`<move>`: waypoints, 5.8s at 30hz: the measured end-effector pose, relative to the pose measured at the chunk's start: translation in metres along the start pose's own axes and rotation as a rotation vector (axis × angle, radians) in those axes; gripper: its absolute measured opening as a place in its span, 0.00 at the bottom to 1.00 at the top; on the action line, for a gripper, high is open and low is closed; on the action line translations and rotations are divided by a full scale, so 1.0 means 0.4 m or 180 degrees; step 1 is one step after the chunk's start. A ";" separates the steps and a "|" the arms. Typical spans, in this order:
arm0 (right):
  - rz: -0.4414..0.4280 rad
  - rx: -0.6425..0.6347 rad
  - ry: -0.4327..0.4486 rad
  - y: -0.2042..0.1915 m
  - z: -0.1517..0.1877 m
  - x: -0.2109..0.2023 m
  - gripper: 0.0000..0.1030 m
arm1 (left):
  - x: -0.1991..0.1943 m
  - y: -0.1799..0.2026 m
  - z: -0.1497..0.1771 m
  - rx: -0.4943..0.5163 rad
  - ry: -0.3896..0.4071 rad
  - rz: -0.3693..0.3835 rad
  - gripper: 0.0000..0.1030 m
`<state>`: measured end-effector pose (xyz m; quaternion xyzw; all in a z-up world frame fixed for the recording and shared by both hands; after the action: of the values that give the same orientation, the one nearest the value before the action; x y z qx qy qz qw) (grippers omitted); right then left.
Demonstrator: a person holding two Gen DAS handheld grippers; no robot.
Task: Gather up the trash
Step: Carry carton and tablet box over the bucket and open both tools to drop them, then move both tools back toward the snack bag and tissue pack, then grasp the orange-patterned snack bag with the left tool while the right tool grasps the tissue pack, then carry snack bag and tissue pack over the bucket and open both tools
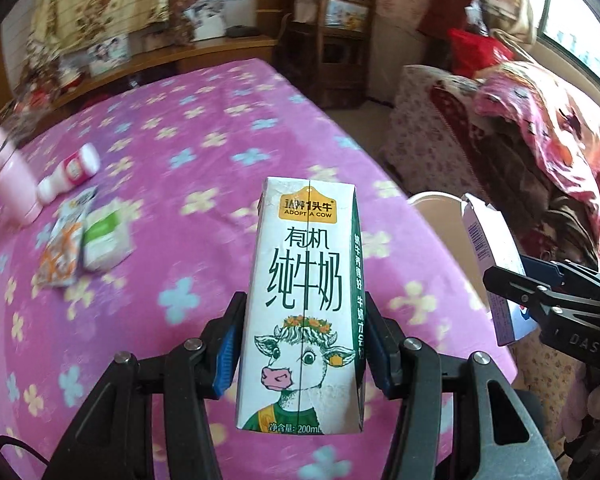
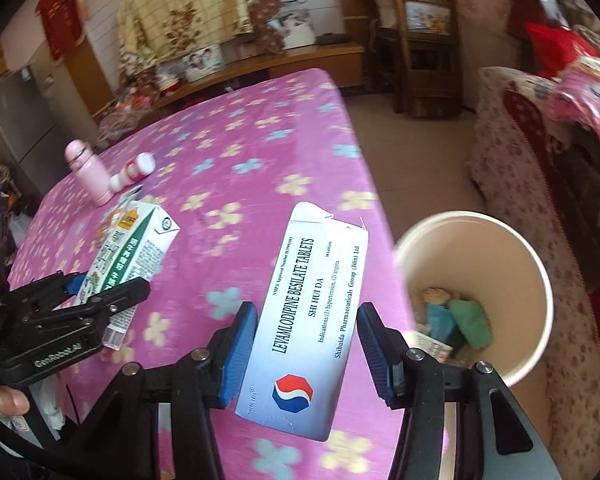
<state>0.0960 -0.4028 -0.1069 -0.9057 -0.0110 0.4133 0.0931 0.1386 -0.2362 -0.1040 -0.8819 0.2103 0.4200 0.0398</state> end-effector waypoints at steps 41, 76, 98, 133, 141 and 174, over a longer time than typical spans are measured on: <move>0.0384 0.1262 -0.0165 0.516 0.096 0.109 0.65 | 0.266 0.400 -0.088 0.0444 -0.0270 0.0698 0.69; 0.0110 0.0580 -0.0143 0.193 0.024 0.061 0.65 | 0.116 0.043 -0.043 0.0096 -0.0006 0.0087 0.69; -0.0610 -0.0082 -0.0381 -0.273 -0.045 0.214 0.65 | 0.094 -0.624 -0.037 -0.0824 -0.0128 -0.0617 0.78; -0.0437 -0.1098 -0.0263 -0.748 -0.129 0.538 0.49 | 0.013 -0.819 0.100 -0.0945 -0.0161 -0.0849 0.75; -0.0676 -0.0897 -0.0336 -0.634 -0.104 0.439 0.41 | 0.004 -0.759 0.097 -0.0913 0.0001 -0.0762 0.72; 0.0249 0.0155 -0.0021 0.173 -0.020 0.023 0.41 | 0.084 0.120 -0.066 0.0335 0.0146 0.0321 0.72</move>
<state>0.1043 -0.4712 -0.1209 -0.9016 0.0342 0.4198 0.0989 0.1570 -0.2977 -0.1074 -0.8763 0.2772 0.3895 0.0601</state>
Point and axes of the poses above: each gripper's, at about its wrist camera, not at the fingertips, and x roughly the way its jaws point, y to its right, z to its underside, the point moved 3 cm from there along x, roughly the way its jaws point, and after that the axes turned 5 degrees about y, right-handed, at the moved point
